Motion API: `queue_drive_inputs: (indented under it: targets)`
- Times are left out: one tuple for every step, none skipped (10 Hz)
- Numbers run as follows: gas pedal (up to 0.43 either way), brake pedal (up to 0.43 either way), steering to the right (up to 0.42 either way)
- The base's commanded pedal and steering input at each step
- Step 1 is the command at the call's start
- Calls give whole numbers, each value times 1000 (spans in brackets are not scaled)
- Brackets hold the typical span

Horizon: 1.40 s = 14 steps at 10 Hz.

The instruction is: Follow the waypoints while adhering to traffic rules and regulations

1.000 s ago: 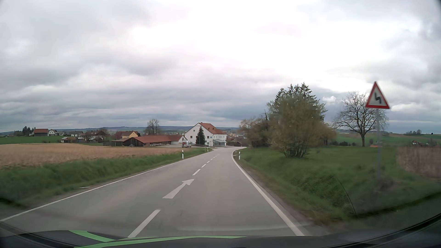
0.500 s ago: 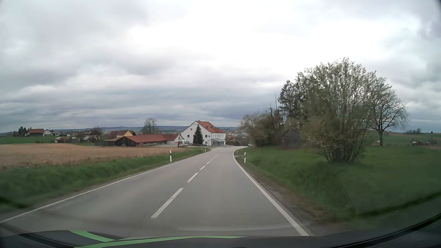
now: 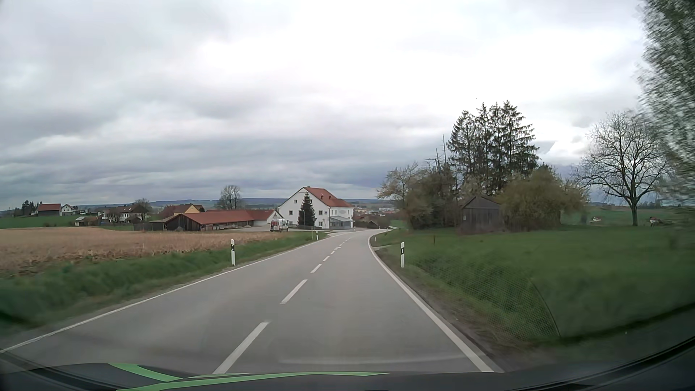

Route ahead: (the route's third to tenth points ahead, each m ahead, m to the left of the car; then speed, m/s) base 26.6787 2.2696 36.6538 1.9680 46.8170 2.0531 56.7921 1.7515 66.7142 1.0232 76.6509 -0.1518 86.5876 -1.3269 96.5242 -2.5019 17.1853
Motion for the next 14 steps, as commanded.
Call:
queue_drive_inputs:
  targets:
    - [8,0,6]
    - [8,0,6]
    - [8,0,6]
    - [8,0,6]
    - [8,0,6]
    - [8,0,6]
    - [8,0,5]
    - [8,0,5]
    - [8,0,6]
    - [8,0,5]
    - [8,0,5]
    - [8,0,5]
    - [8,0,6]
    - [8,0,7]
